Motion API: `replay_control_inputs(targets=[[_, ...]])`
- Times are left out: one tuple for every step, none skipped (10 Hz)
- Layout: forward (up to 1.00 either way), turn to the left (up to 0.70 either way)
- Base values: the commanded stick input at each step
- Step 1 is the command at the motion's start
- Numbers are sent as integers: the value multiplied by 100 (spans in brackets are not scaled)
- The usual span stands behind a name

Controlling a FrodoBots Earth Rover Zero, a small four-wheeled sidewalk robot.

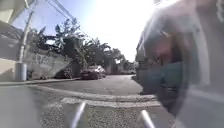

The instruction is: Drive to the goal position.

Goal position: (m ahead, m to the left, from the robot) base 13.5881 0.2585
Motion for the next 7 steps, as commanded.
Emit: replay_control_inputs(targets=[[70, 0], [70, 0], [70, 0], [70, 0], [56, 0], [50, 0], [50, 0]])
